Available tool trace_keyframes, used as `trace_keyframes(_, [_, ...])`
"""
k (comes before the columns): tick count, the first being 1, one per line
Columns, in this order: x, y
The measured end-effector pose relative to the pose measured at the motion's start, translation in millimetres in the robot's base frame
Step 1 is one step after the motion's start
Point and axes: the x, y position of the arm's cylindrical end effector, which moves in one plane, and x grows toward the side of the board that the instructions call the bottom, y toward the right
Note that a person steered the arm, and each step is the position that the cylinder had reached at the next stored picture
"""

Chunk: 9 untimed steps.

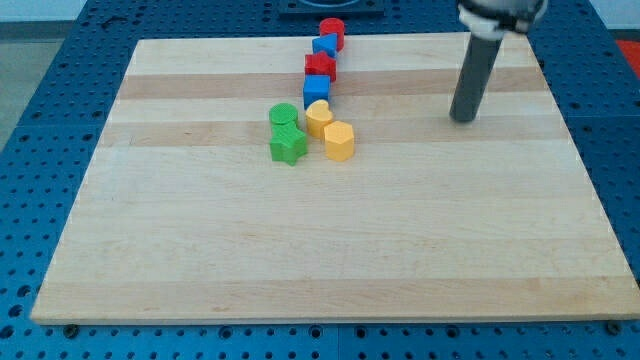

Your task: Push the red circle towards the top left of the board

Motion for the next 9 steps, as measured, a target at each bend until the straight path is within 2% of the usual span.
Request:
trace_keyframes(2, [-144.2, -9.6])
trace_keyframes(5, [-144.4, -28.8])
trace_keyframes(6, [-143.4, -101.8])
trace_keyframes(7, [-142.4, -227.2])
trace_keyframes(8, [-143.9, -328.4])
trace_keyframes(9, [-138.8, -319.2])
